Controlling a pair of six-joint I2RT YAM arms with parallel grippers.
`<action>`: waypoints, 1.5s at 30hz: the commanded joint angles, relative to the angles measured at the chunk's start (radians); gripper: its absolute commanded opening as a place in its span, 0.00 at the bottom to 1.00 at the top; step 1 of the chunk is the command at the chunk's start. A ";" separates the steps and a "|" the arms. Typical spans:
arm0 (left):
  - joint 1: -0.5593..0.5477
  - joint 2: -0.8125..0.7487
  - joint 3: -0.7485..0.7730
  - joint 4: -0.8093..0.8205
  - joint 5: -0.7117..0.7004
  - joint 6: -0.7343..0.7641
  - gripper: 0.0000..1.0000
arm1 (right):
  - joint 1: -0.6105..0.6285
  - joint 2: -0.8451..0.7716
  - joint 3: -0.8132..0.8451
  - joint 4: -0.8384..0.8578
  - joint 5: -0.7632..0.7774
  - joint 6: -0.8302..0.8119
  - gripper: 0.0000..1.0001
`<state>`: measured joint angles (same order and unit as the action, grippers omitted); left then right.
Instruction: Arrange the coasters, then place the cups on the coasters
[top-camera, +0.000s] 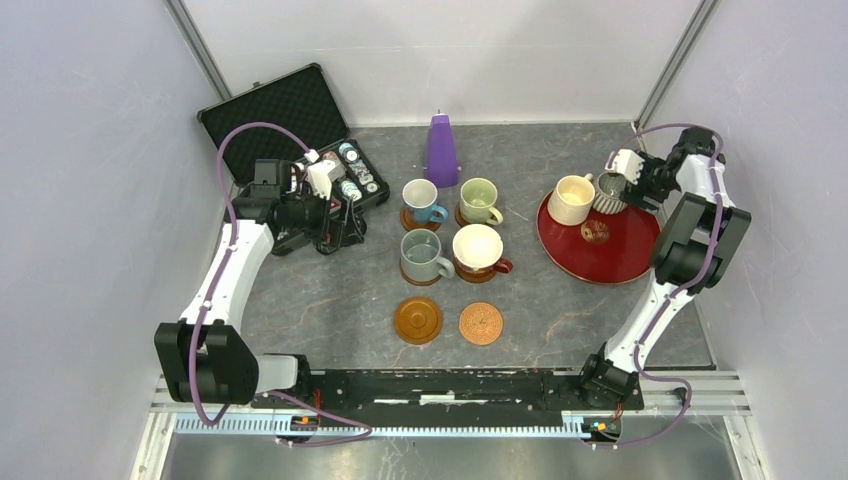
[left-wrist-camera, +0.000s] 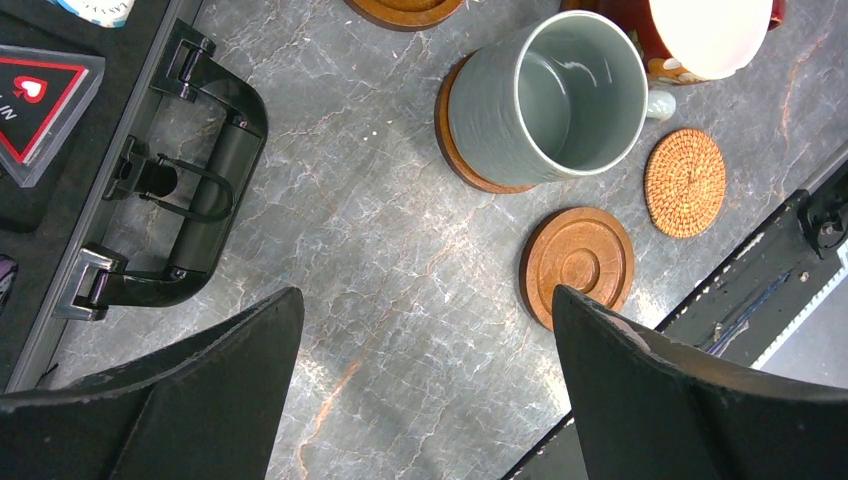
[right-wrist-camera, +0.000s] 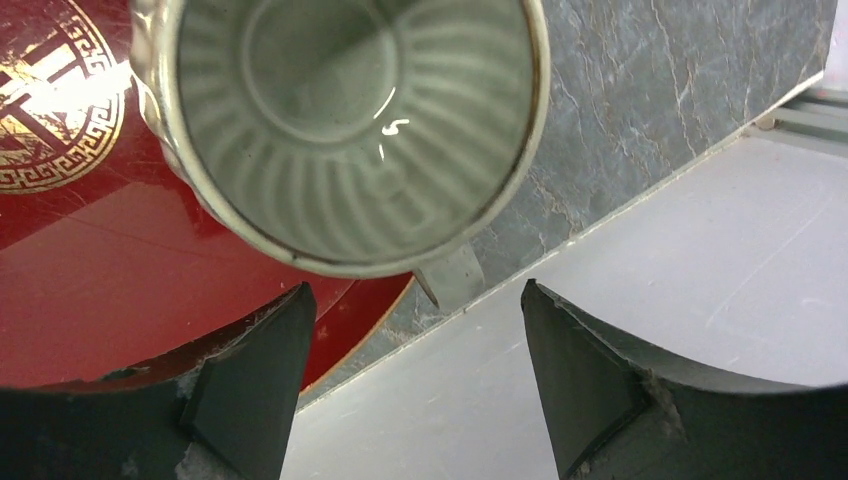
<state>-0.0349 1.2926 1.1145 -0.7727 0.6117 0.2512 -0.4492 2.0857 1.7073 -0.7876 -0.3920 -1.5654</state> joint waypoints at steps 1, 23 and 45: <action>0.003 0.001 0.004 0.003 0.015 0.036 1.00 | 0.016 0.013 0.038 -0.022 -0.039 -0.066 0.80; 0.003 -0.002 -0.002 0.017 -0.005 0.030 1.00 | -0.016 0.012 0.034 -0.178 -0.070 0.040 0.66; 0.003 0.022 0.007 0.027 -0.021 0.020 1.00 | -0.017 0.041 0.033 -0.144 -0.144 0.121 0.42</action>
<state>-0.0349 1.3174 1.1133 -0.7689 0.5972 0.2512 -0.4667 2.1555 1.7485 -0.9081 -0.4824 -1.4281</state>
